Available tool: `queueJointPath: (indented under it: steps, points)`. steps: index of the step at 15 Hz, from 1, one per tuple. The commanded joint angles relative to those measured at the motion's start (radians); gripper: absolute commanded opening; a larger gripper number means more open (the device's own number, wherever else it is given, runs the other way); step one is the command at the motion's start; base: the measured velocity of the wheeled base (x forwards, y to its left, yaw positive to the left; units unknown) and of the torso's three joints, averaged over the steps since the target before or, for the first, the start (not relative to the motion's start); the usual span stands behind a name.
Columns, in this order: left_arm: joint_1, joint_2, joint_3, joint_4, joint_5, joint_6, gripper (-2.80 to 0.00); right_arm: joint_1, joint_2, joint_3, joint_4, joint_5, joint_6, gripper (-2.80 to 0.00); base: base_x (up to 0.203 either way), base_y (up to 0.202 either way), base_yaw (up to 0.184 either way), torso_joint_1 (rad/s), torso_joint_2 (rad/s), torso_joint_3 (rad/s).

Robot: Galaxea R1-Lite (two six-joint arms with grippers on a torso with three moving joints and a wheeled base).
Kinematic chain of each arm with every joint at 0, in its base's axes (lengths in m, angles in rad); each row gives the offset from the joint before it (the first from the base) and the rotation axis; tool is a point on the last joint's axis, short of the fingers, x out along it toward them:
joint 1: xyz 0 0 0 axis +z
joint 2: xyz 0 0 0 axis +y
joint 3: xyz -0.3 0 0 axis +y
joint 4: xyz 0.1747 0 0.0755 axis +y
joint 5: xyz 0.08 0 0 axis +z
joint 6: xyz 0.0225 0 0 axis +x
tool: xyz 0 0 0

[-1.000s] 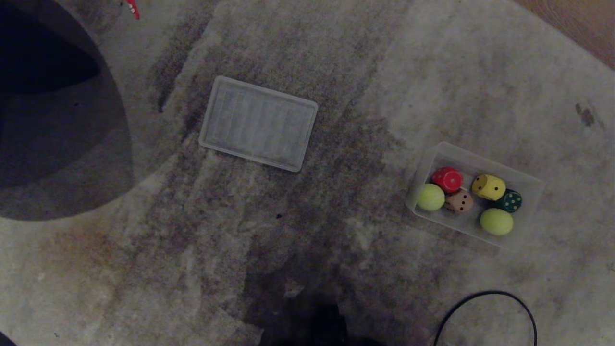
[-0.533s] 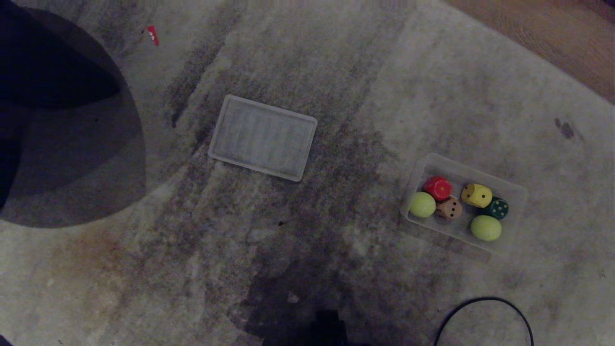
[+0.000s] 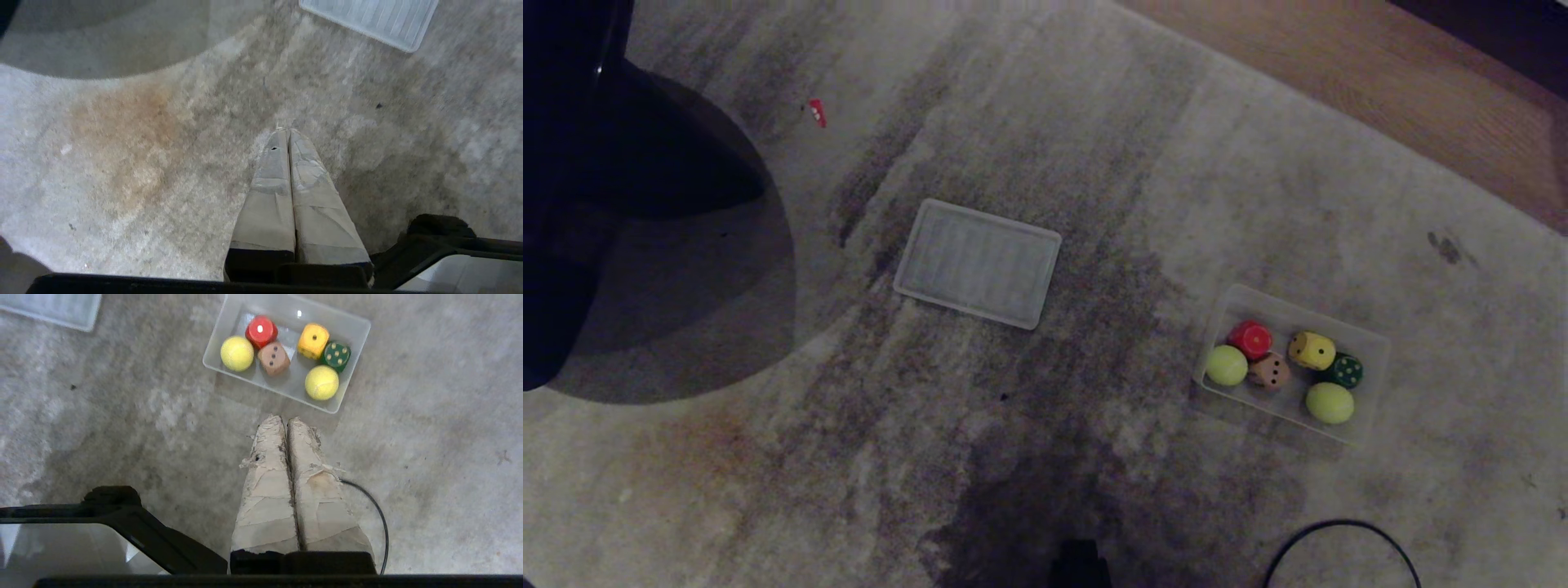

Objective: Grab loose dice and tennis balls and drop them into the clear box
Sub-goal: Close the lid

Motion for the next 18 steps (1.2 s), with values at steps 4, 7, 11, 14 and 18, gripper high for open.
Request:
queueJointPath:
  steps: [4, 7, 11, 14, 18]
  points:
    - [0.000, 0.002, 0.002, 0.000, 0.001, -0.001, -2.80, 0.000, 0.003, 0.011, -0.001, 0.000, 0.000, -2.80, 0.000, 0.000, 0.000, 0.002, 0.00, 0.204]
    - [0.000, 0.002, 0.002, 0.000, 0.001, -0.001, -2.80, 0.000, 0.003, 0.011, -0.001, 0.000, 0.000, -2.80, 0.000, 0.000, 0.000, 0.002, 0.00, 0.202]
    - [0.000, 0.002, 0.002, 0.000, 0.001, -0.001, -2.80, 0.000, 0.003, 0.011, -0.001, 0.000, 0.000, -2.80, 0.000, 0.000, 0.000, -0.001, 0.00, 0.201]
    - [0.000, 0.002, 0.002, 0.000, 0.001, -0.002, -2.80, 0.000, 0.003, 0.011, -0.001, 0.000, -0.002, -2.80, 0.000, 0.000, 0.000, 0.002, 0.00, 0.207]
    - [0.000, 0.002, 0.002, 0.000, 0.001, -0.002, -2.80, 0.000, 0.003, 0.011, -0.001, -0.001, -0.002, -2.80, 0.000, 0.000, 0.000, 0.004, 0.00, 0.184]
